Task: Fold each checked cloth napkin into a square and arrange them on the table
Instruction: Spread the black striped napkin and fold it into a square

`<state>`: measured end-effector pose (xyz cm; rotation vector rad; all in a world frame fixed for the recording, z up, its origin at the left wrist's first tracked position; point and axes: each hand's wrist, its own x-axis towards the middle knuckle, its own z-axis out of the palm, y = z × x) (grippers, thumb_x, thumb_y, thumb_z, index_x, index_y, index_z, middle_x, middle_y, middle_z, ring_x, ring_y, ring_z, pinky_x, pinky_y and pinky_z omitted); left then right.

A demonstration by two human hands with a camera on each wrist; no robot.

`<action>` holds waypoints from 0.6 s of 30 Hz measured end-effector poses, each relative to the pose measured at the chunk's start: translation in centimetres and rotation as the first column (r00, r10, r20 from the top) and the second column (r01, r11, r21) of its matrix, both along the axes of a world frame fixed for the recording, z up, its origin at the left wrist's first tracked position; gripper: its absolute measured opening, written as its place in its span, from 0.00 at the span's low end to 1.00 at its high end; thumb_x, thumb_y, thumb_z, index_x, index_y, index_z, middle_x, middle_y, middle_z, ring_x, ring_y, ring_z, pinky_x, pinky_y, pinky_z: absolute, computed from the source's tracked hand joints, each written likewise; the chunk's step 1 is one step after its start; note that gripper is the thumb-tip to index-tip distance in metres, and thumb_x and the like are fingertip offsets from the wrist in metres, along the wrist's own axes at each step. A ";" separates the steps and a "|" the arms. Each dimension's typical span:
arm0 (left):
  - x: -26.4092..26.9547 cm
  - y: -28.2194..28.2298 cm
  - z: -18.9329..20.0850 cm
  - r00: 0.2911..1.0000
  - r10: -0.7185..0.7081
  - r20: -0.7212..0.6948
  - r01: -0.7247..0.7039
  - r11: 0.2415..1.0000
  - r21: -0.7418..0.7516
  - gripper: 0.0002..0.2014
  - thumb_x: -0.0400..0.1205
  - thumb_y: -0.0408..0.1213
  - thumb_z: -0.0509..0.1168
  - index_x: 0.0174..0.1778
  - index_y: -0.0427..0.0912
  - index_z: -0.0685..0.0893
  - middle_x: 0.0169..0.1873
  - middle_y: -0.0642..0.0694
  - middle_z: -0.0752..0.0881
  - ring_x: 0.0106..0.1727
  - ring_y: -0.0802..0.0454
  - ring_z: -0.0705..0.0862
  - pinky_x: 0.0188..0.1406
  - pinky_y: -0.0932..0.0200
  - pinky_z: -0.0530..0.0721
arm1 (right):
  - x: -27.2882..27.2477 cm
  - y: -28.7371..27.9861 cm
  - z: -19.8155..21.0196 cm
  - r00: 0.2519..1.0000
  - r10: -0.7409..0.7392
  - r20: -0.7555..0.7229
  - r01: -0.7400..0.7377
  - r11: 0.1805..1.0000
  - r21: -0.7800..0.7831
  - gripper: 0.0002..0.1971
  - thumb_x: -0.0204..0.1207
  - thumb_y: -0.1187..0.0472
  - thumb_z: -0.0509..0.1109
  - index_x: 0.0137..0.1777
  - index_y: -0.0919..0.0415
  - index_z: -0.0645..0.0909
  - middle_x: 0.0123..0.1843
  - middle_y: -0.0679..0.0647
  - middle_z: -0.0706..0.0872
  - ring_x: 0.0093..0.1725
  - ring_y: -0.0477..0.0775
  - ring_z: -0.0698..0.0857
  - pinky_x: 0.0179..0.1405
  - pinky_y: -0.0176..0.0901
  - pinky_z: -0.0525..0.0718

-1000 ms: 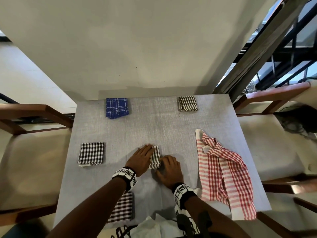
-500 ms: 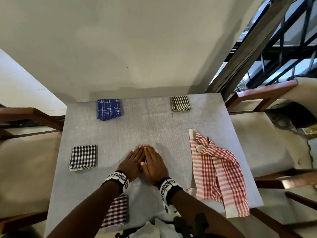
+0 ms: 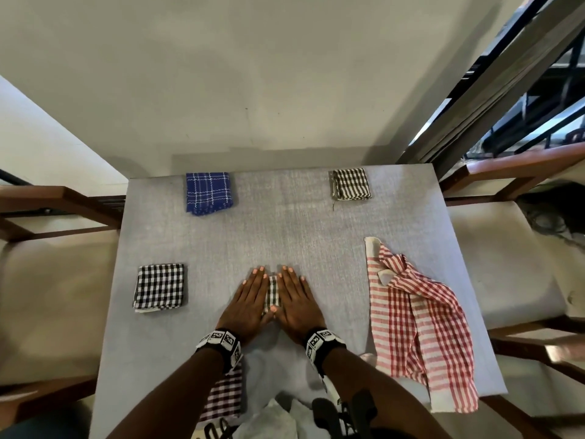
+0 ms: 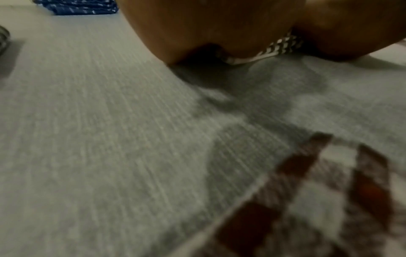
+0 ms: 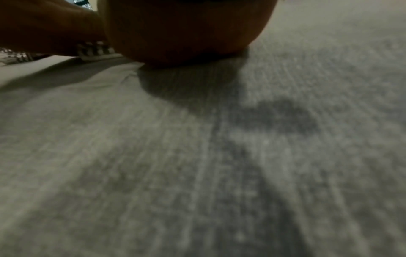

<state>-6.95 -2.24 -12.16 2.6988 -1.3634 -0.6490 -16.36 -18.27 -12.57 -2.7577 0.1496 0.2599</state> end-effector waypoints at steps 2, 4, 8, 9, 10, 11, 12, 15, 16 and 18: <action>0.4 0.3 -0.2 0.999 -0.040 -0.008 0.040 0.999 -0.003 0.41 0.85 0.66 0.38 0.84 0.37 0.42 0.84 0.40 0.39 0.85 0.47 0.35 0.83 0.47 0.43 | -0.1 -0.2 -0.2 1.000 0.015 -0.004 -0.015 1.000 -0.003 0.34 0.87 0.45 0.47 0.87 0.63 0.46 0.89 0.59 0.43 0.87 0.55 0.40 0.84 0.58 0.47; 1.1 0.5 -0.1 0.997 -0.081 -0.002 0.081 0.997 0.004 0.42 0.84 0.67 0.40 0.84 0.35 0.46 0.84 0.37 0.44 0.85 0.46 0.36 0.84 0.44 0.49 | 0.1 -0.1 -0.4 1.000 0.010 -0.014 -0.010 1.000 0.004 0.34 0.87 0.47 0.49 0.87 0.63 0.48 0.89 0.59 0.44 0.88 0.56 0.41 0.84 0.58 0.48; 1.6 0.6 -0.1 0.990 -0.138 0.017 0.138 0.990 -0.010 0.44 0.83 0.67 0.45 0.82 0.32 0.55 0.83 0.34 0.55 0.85 0.40 0.47 0.80 0.40 0.61 | 0.2 -0.1 -0.8 0.999 0.008 -0.041 -0.008 1.000 -0.005 0.34 0.86 0.48 0.51 0.86 0.65 0.52 0.88 0.62 0.45 0.88 0.59 0.42 0.84 0.59 0.50; 1.5 0.5 -0.1 0.990 -0.139 0.021 0.140 0.990 -0.025 0.44 0.83 0.68 0.45 0.82 0.32 0.55 0.83 0.34 0.56 0.85 0.40 0.50 0.81 0.41 0.61 | 0.2 -0.1 -0.8 0.999 0.010 -0.044 -0.011 1.000 -0.005 0.34 0.85 0.48 0.51 0.87 0.65 0.51 0.88 0.62 0.45 0.88 0.59 0.42 0.84 0.58 0.49; 1.3 0.5 0.0 0.991 -0.135 0.025 0.136 0.990 -0.036 0.44 0.83 0.68 0.45 0.82 0.32 0.57 0.83 0.34 0.56 0.84 0.39 0.52 0.82 0.41 0.61 | 0.1 -0.1 -0.9 0.999 0.008 -0.044 -0.008 1.000 0.000 0.35 0.85 0.48 0.52 0.87 0.65 0.51 0.88 0.62 0.45 0.88 0.58 0.42 0.85 0.58 0.49; 1.2 0.4 0.0 0.991 -0.128 0.034 0.129 0.991 -0.040 0.44 0.83 0.68 0.45 0.82 0.32 0.58 0.83 0.34 0.56 0.84 0.39 0.53 0.81 0.42 0.60 | 0.1 -0.1 -0.9 0.999 0.003 -0.041 -0.003 1.000 0.007 0.35 0.85 0.48 0.52 0.87 0.65 0.51 0.88 0.61 0.45 0.88 0.58 0.42 0.85 0.57 0.48; 1.0 0.4 0.1 0.992 -0.123 0.041 0.124 0.992 -0.037 0.44 0.83 0.68 0.45 0.82 0.32 0.58 0.83 0.34 0.56 0.85 0.39 0.53 0.81 0.42 0.60 | 0.1 -0.1 -0.8 0.999 0.001 -0.038 -0.001 1.000 0.010 0.35 0.85 0.48 0.52 0.87 0.64 0.51 0.88 0.61 0.45 0.88 0.58 0.42 0.85 0.57 0.48; 0.7 0.5 0.0 0.992 -0.110 0.067 0.112 0.994 -0.018 0.44 0.83 0.68 0.45 0.83 0.33 0.54 0.84 0.35 0.52 0.85 0.40 0.48 0.82 0.41 0.57 | 0.2 0.1 -0.6 0.999 0.003 -0.037 -0.003 1.000 -0.006 0.35 0.85 0.48 0.52 0.86 0.65 0.51 0.88 0.62 0.45 0.88 0.58 0.43 0.86 0.57 0.48; 0.6 0.5 -0.1 0.992 -0.106 0.070 0.107 0.994 -0.015 0.44 0.84 0.67 0.45 0.83 0.33 0.53 0.84 0.35 0.51 0.85 0.40 0.47 0.82 0.41 0.56 | 0.2 0.0 -0.5 0.999 0.003 -0.038 -0.004 1.000 -0.011 0.35 0.85 0.48 0.52 0.86 0.65 0.50 0.88 0.62 0.45 0.88 0.58 0.42 0.86 0.57 0.48; 0.5 0.5 -0.1 0.991 -0.102 0.084 0.104 0.994 -0.018 0.44 0.84 0.67 0.45 0.83 0.33 0.53 0.84 0.35 0.52 0.85 0.40 0.47 0.81 0.41 0.56 | 0.2 0.1 -0.4 0.999 0.002 -0.042 -0.002 1.000 -0.014 0.35 0.85 0.48 0.51 0.86 0.66 0.50 0.88 0.62 0.44 0.88 0.59 0.42 0.86 0.57 0.48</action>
